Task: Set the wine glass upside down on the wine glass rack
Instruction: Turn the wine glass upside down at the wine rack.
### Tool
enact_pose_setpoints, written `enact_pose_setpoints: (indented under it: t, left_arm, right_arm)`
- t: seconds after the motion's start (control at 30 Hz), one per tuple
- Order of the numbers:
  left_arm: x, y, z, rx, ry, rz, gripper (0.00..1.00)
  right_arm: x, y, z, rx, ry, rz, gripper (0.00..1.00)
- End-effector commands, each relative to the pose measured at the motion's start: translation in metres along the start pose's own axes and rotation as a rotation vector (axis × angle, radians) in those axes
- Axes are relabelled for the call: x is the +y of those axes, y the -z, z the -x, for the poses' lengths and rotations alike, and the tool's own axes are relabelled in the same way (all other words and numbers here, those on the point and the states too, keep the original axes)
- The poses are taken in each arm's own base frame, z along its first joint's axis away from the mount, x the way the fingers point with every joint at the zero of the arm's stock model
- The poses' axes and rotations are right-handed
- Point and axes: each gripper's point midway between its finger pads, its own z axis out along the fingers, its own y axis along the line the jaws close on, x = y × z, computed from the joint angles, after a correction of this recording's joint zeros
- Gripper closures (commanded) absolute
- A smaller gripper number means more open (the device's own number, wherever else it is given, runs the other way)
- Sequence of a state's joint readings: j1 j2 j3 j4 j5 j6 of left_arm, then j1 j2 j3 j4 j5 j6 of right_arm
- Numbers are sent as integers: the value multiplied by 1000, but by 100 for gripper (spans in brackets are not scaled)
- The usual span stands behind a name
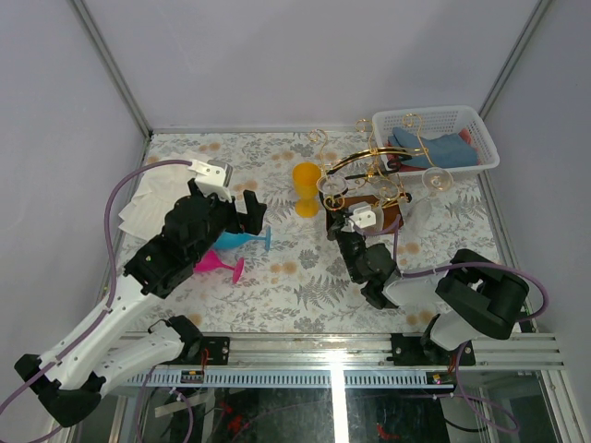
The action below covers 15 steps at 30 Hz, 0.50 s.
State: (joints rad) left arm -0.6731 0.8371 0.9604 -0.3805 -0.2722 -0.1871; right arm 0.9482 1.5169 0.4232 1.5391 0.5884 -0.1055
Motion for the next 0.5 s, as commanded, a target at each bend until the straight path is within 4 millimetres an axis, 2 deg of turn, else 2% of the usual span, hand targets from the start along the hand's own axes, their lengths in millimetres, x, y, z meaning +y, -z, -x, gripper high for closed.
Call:
enact_pose_setpoints:
  t: [0.0, 0.47]
  left_arm:
    - [-3, -3, 7, -25, 17, -14, 0]
    - [-1, -6, 6, -15, 15, -10, 0]
  right_arm:
    - [-11, -5, 50, -163, -126, -59, 100]
    - [-6, 16, 59, -184, -128, 47, 100]
